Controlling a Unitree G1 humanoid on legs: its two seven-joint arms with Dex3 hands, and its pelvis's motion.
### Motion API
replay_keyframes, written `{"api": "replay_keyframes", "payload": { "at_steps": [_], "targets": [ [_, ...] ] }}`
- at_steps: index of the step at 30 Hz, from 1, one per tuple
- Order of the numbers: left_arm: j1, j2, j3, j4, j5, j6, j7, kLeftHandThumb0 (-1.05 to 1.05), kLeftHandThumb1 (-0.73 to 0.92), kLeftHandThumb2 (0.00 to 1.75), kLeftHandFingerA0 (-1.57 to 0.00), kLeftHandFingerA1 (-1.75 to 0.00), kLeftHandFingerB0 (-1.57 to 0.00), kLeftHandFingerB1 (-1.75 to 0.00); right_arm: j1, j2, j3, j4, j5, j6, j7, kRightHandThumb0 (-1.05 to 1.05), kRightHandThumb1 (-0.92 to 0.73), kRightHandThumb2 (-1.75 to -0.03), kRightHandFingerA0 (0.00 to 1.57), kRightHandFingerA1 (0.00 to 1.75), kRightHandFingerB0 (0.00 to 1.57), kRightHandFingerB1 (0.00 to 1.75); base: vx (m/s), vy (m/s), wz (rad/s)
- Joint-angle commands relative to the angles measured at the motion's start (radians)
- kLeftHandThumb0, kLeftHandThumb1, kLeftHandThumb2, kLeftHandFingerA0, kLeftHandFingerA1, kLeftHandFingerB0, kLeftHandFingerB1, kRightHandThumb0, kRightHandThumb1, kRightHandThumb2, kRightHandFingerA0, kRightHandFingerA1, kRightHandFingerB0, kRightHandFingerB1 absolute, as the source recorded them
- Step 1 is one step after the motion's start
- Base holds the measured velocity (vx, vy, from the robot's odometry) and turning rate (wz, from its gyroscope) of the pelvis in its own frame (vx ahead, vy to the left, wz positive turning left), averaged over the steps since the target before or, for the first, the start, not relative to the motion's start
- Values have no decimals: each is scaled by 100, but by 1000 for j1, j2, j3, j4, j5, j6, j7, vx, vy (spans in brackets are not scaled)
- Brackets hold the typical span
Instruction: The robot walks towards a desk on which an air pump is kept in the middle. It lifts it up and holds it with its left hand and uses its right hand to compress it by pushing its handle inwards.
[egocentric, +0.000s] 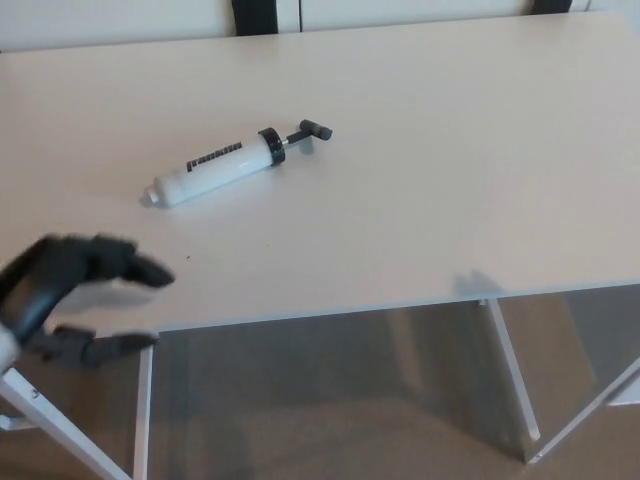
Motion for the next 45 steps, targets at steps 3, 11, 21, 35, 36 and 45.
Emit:
{"api": "replay_keyframes", "payload": {
  "at_steps": [3, 11, 21, 35, 36, 45],
  "targets": [
    [627, 179, 989, -622, -1754, 355, -988, -45, 49, 55, -38, -40, -80, -43, 553, -67, -133, -339, 315, -395, 464, -83, -85, -66, 32, 35, 26, 29, 0, 0, 0],
    [636, 195, 992, -620, -1776, 353, -987, -45, 49, 55, -38, -40, -80, -43, 570, -66, -129, -342, 320, -408, 463, -83, -85, -66, 32, 35, 26, 29, 0, 0, 0],
    [658, 206, 1015, -623, -1812, 344, -989, -45, 49, 55, -38, -40, -80, -43, 568, -69, -131, -354, 329, -410, 462, -83, -85, -66, 32, 35, 26, 29, 0, 0, 0],
    [411, 69, 616, 682, -809, 101, -873, -50, 70, 61, -48, -47, -46, -36, 386, -221, -64, 615, 82, -84, 535, -72, -59, -99, 40, 55, 19, 43, 0, 0, 0],
    [415, 56, 609, 687, -798, 90, -854, -50, 70, 61, -48, -47, -46, -36, 380, -235, -62, 628, 90, -55, 551, -72, -59, -99, 40, 55, 19, 43, 0, 0, 0],
    [383, 21, 510, 819, -648, -104, -722, -67, 63, 91, -30, -52, -21, -43, 367, -299, -63, 703, 139, 91, 590, -68, -67, -60, 30, 39, 27, 32, 0, 0, 0]
  ]
}}
